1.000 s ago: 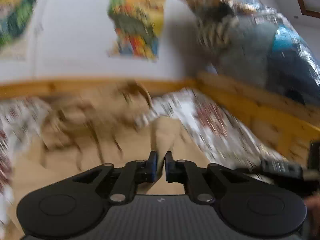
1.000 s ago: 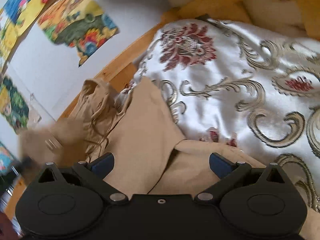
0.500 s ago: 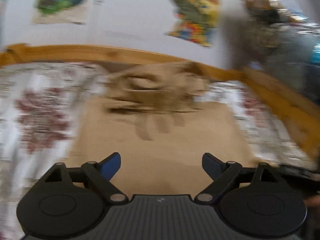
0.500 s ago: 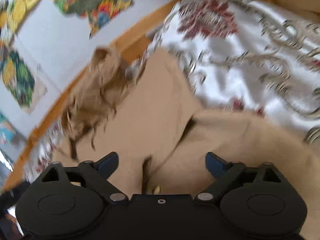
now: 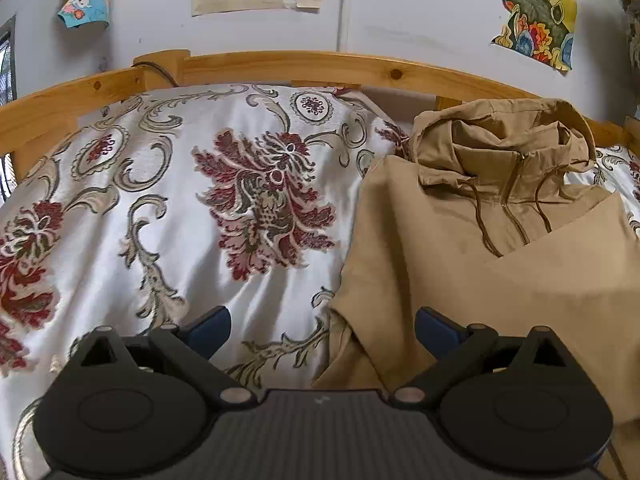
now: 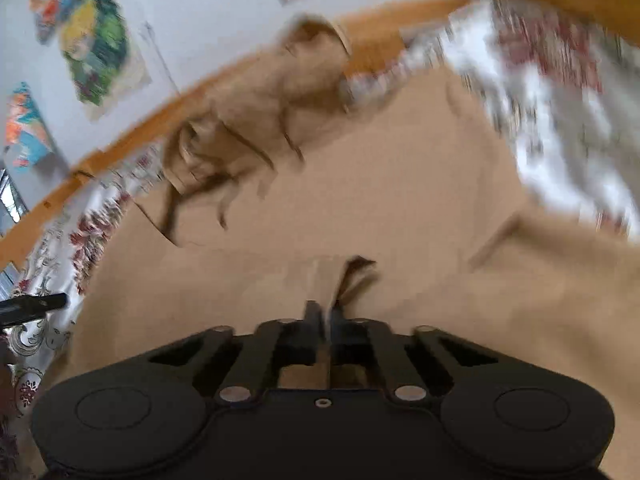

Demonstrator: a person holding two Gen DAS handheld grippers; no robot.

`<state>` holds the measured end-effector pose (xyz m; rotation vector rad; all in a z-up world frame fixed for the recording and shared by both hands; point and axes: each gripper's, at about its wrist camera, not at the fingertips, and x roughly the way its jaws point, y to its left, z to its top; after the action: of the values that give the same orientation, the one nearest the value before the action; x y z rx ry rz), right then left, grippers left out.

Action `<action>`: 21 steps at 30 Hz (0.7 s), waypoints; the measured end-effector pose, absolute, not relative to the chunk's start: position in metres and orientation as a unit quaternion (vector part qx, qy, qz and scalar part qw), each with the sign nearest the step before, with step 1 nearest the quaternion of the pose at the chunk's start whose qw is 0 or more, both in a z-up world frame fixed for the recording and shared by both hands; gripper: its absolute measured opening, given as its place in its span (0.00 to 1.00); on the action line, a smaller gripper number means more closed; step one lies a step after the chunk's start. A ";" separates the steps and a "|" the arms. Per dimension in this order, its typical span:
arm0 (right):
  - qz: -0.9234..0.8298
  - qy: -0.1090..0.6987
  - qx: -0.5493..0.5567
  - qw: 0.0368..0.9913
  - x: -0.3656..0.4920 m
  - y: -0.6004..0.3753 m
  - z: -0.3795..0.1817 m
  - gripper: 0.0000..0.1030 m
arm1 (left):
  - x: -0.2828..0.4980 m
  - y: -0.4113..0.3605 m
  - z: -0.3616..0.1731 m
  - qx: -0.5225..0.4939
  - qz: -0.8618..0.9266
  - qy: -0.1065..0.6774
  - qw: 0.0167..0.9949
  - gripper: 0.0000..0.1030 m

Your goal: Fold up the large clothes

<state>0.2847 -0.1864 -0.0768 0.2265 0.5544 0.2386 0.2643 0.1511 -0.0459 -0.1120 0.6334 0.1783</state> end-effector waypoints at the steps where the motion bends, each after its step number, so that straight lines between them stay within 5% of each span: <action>1: 0.104 0.239 0.077 0.962 0.278 -0.186 -0.062 0.01 | 0.267 0.151 -0.046 -0.057 0.085 0.310 0.945 0.97; 5: 0.044 0.180 0.003 0.983 0.275 -0.203 -0.037 0.01 | 0.282 0.138 -0.050 -0.054 0.074 0.311 0.946 0.97; 10: -0.001 0.226 0.016 0.974 0.291 -0.231 -0.073 0.01 | 0.320 0.123 -0.063 -0.038 0.082 0.333 0.939 0.93; 12: -0.009 0.235 0.010 0.972 0.294 -0.232 -0.081 0.01 | 0.335 0.122 -0.071 -0.046 0.086 0.348 0.933 0.85; 17: -0.021 0.235 0.002 0.972 0.295 -0.230 -0.082 0.01 | 0.344 0.128 -0.084 -0.083 0.086 0.369 0.921 0.37; 21: -0.018 0.285 -0.005 0.958 0.304 -0.227 -0.100 0.04 | 0.344 0.119 -0.090 -0.027 0.096 0.371 0.923 0.30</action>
<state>0.3045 -0.2267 -0.0998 -0.0108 0.5787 -0.0368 0.3438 0.1186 -0.0897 -0.0557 0.7618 0.1973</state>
